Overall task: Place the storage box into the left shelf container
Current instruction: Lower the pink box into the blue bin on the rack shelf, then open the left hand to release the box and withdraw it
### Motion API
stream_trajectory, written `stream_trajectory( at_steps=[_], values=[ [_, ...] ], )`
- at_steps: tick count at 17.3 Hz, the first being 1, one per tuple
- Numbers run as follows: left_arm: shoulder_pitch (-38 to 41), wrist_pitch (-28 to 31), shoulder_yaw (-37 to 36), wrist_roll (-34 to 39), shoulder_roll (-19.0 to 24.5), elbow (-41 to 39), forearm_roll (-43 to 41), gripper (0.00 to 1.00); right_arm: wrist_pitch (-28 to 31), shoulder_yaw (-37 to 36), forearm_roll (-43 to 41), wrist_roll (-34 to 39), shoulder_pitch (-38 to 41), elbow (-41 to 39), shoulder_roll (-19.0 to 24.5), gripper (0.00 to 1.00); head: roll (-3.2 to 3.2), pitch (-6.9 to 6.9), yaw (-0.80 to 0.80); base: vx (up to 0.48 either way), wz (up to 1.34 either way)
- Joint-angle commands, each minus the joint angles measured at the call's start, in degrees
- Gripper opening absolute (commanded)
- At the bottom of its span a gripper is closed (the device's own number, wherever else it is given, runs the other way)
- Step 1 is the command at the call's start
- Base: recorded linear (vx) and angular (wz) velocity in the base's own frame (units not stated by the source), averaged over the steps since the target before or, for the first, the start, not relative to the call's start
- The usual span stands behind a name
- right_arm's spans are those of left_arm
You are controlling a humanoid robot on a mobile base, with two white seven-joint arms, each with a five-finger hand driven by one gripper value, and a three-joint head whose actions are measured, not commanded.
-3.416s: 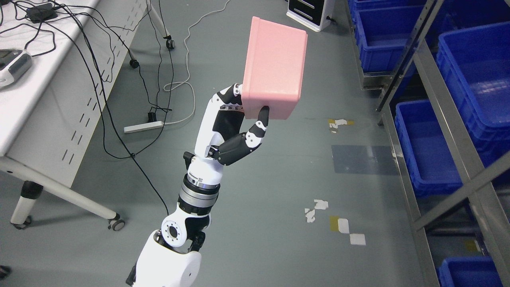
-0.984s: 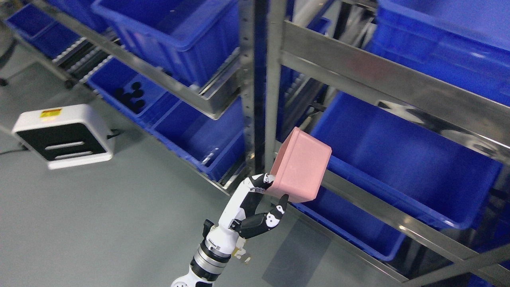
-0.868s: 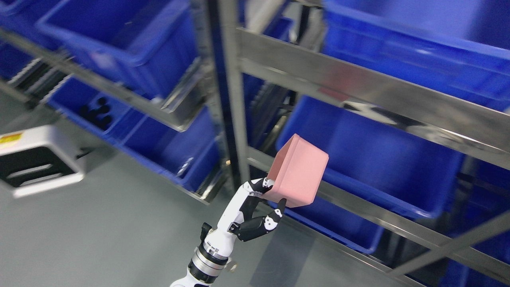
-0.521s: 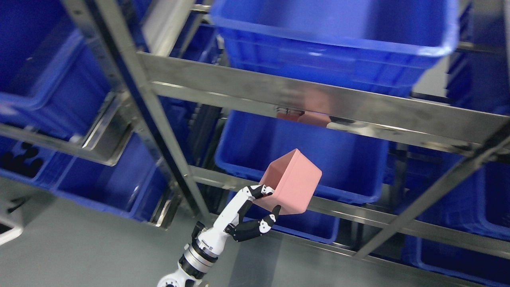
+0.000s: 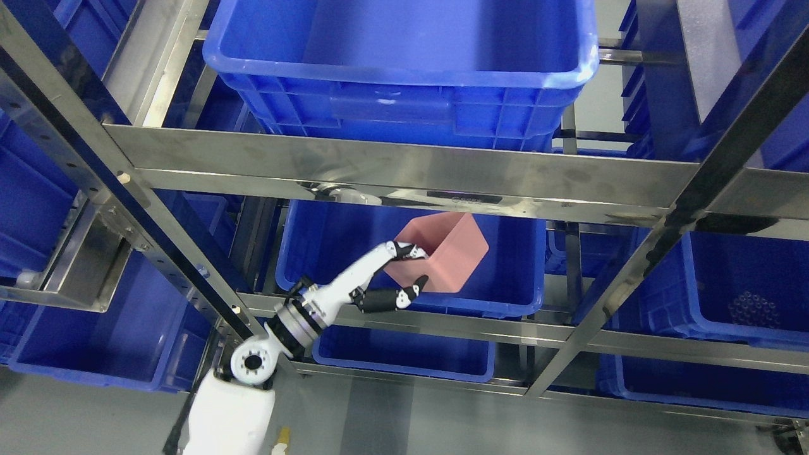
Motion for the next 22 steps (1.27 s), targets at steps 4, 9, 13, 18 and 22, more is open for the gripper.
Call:
stream_trajectory(
  at_steps=[4,9,13,18,22],
  values=[
    [-10.5,-0.6,2.2,-0.4,1.0,22.5,-11.5,0.07,0.0,-0.3,0.1,0.0,0.5,-1.0,-1.0,1.0,0.0,0.0,0.0,0.001,-0.02],
    [-10.5,-0.7,1.3,0.1,1.0,22.6,-10.9,0.28,0.0,-0.3,0.1,0.0,0.5,-1.0,-1.0,1.0,0.0,0.0,0.0,0.0,0.0],
    [-10.3,-4.0,1.2,2.2,1.0,22.0,-5.3,0.73,0.0,-0.3,0.1,0.0,0.5,-1.0,-1.0,1.0,0.0,0.0,0.0,0.0,0.0],
    [-5.1,-1.4,0.8,15.1,1.0,7.1,18.4,0.95,0.0,-0.3,0.1,0.0,0.5,-1.0,-1.0,1.0,0.0,0.0,0.0,0.0,0.0],
    [5.8,10.6,-0.1,33.5,1.0,-14.4,21.2,1.0,0.0,-0.3,0.1,0.0,0.5,-1.0,-1.0,1.0,0.0,0.0,0.0,0.0,0.0]
  ],
)
